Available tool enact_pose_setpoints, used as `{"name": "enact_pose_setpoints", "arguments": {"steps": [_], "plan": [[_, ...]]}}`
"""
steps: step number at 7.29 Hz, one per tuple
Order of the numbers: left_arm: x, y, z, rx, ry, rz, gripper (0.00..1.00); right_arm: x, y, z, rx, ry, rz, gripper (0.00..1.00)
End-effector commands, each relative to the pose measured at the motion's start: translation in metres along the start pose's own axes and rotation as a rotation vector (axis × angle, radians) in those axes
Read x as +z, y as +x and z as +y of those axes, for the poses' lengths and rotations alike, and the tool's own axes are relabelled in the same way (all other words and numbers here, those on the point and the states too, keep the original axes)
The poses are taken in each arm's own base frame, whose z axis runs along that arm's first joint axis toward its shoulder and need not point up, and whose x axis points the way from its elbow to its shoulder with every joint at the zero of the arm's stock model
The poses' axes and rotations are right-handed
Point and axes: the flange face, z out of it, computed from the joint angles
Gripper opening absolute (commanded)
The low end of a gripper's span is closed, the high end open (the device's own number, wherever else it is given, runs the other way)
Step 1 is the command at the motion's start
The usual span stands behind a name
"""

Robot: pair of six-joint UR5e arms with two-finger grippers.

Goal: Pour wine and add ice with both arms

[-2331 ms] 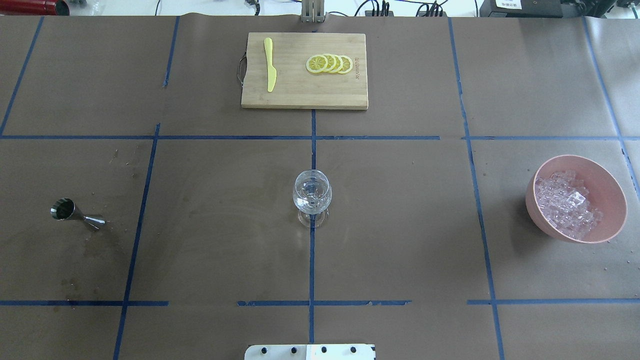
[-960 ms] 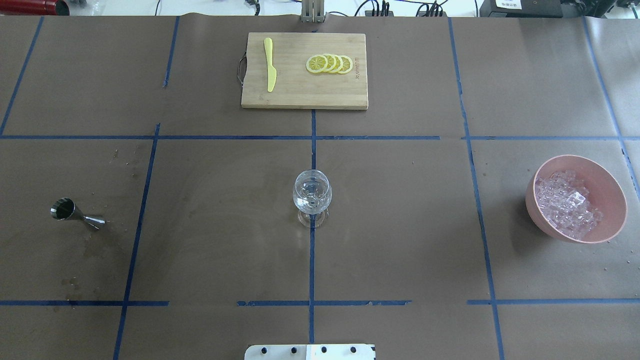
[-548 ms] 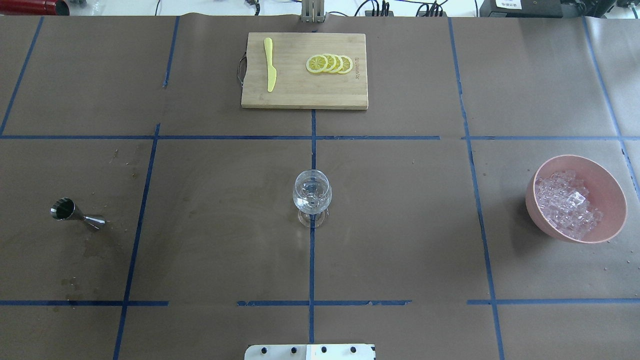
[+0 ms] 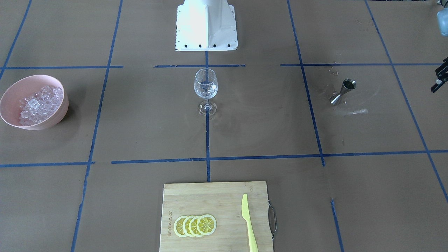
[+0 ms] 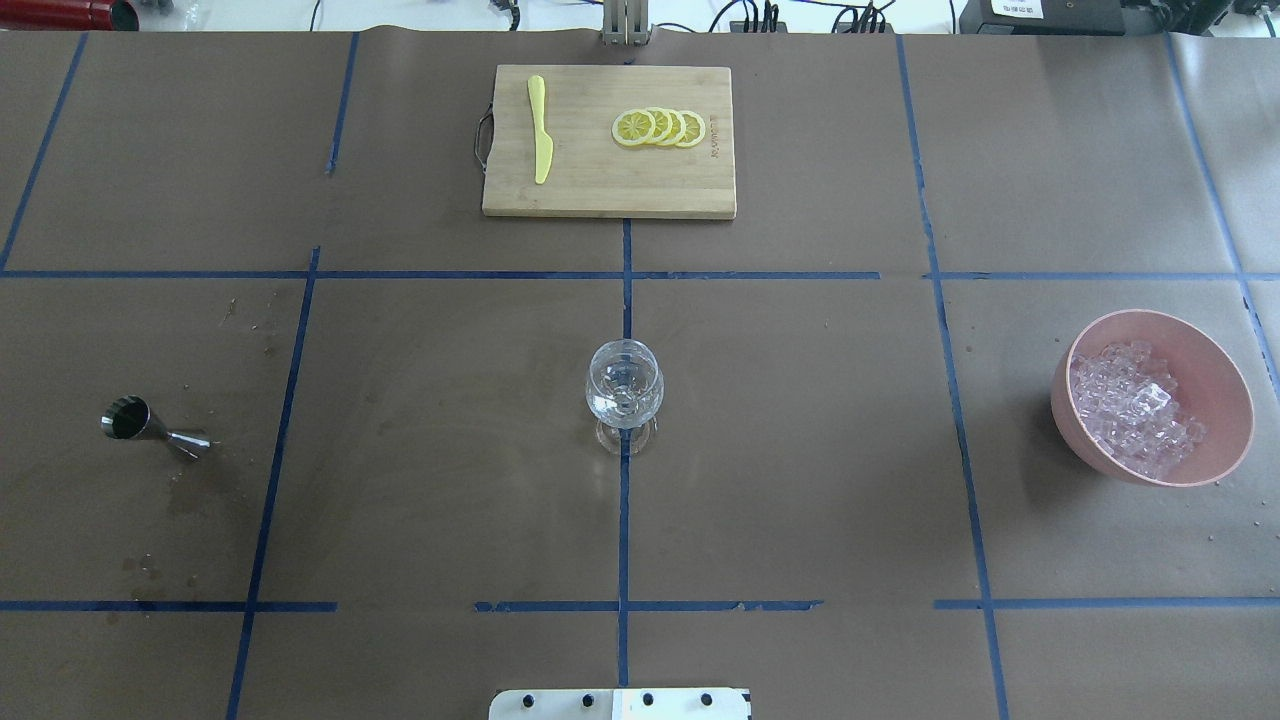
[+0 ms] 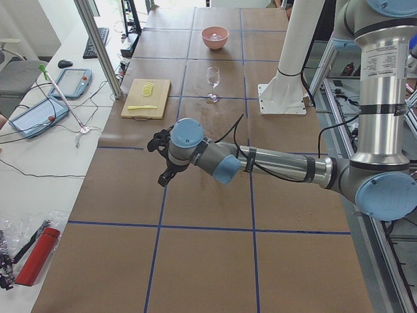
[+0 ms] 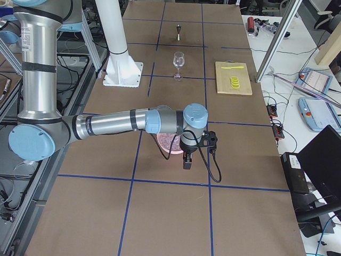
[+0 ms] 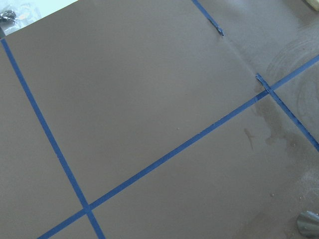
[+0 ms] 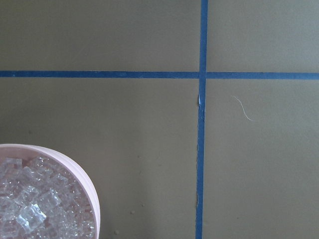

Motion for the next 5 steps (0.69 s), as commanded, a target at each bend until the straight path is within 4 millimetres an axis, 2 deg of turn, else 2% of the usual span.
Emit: {"name": "enact_pose_setpoints", "arguments": {"steps": [1,2,4,5], "plan": [[0.047,0.068,0.056,-0.148,0.158,0.033,1.00,-0.001,-0.002,0.000,-0.004,0.003,-0.001,1.00],[0.061,0.090,0.097,-0.119,0.179,0.045,1.00,-0.002,-0.002,0.000,-0.007,0.004,-0.002,1.00],[0.040,0.092,0.147,-0.063,0.260,0.043,1.00,-0.003,-0.004,0.000,-0.007,0.007,-0.002,1.00],[0.035,0.094,0.178,0.077,0.304,-0.041,1.00,-0.004,-0.005,0.001,-0.008,0.008,-0.006,1.00]]}}
